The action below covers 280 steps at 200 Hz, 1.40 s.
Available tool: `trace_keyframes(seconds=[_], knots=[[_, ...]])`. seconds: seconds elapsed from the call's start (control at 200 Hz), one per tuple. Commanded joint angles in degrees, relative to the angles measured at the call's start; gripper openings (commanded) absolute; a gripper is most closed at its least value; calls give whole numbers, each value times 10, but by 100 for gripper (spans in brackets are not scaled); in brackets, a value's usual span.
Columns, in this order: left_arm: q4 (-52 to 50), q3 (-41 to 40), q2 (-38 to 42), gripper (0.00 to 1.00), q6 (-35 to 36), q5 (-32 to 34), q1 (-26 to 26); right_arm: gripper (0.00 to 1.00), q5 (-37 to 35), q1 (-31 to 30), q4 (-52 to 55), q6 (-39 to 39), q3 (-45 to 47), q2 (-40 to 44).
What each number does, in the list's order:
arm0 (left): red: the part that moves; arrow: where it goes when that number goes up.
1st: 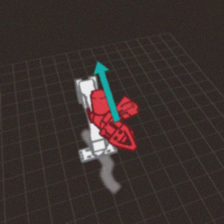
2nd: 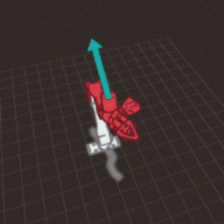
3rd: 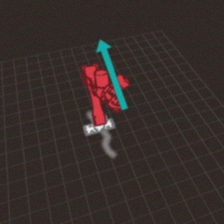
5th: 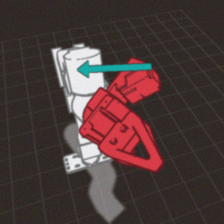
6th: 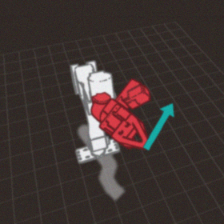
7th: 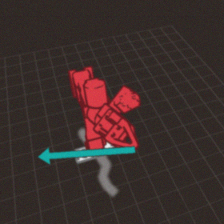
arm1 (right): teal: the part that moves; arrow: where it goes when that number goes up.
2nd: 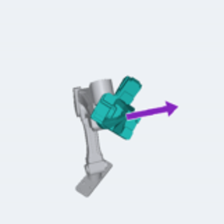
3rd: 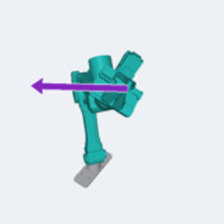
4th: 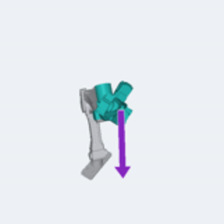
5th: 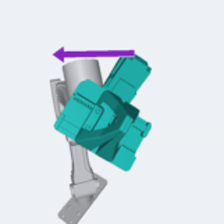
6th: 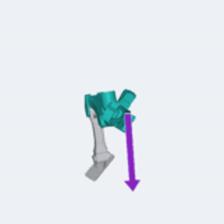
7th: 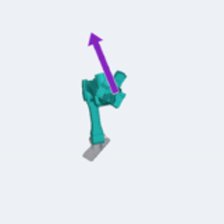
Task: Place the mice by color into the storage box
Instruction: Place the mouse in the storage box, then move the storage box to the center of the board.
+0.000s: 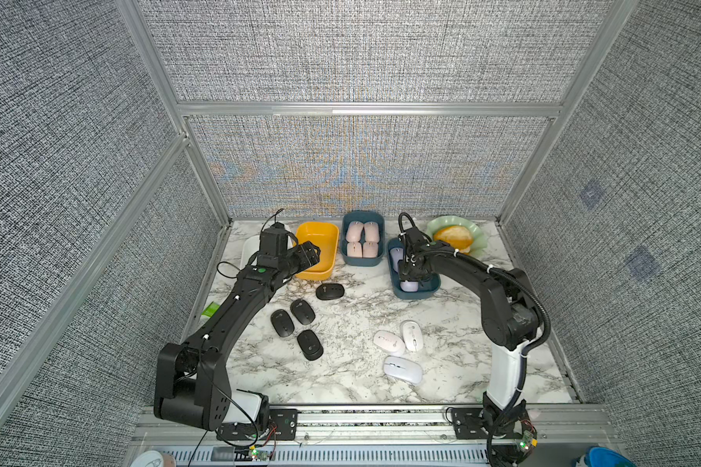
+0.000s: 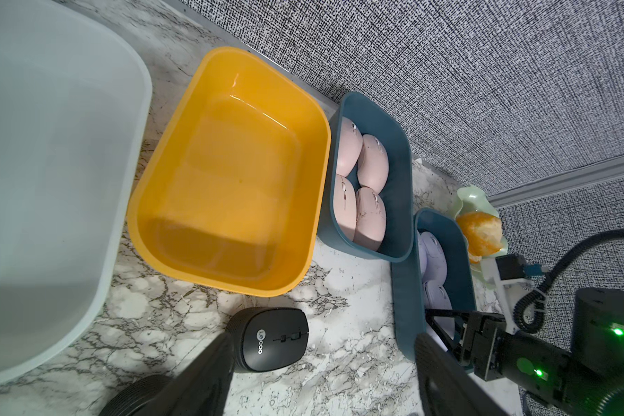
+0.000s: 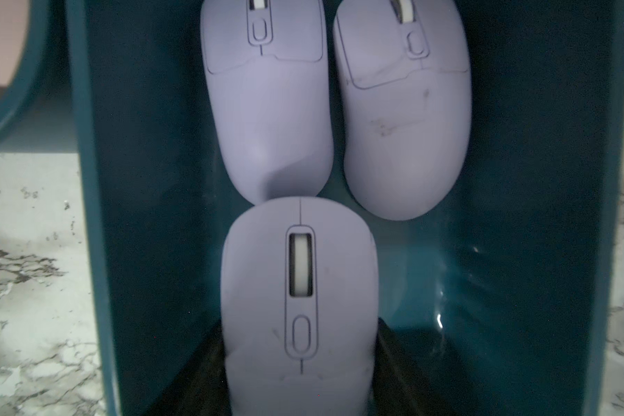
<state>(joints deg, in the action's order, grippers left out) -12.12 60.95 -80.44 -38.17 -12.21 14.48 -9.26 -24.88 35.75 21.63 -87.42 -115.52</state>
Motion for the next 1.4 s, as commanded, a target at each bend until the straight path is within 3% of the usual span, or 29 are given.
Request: trace_keyframes(seconds=[0.0,0.3,0.425,0.565,0.805,1.001,1.131,1.396], knots=[[4,3,1,80,0,-6,-1,55,15,0,8,-4,-4,-13],[3,4,-3,80,-1,-4,-1,58,27,0,-4,-27,-3,-31],[4,4,-6,80,0,-5,0,64,27,0,2,-29,-8,-31],[3,4,-6,80,0,-7,0,70,18,-2,2,-26,-1,6],[3,5,-8,80,1,-13,-1,72,-19,-20,10,-26,49,114],[7,4,-11,80,-4,-32,-1,63,-54,-33,-4,3,207,237],[12,4,-16,80,-12,-50,0,55,-37,-33,-18,16,286,294],[5,7,-18,79,-6,-39,0,55,15,-32,-81,0,260,211]])
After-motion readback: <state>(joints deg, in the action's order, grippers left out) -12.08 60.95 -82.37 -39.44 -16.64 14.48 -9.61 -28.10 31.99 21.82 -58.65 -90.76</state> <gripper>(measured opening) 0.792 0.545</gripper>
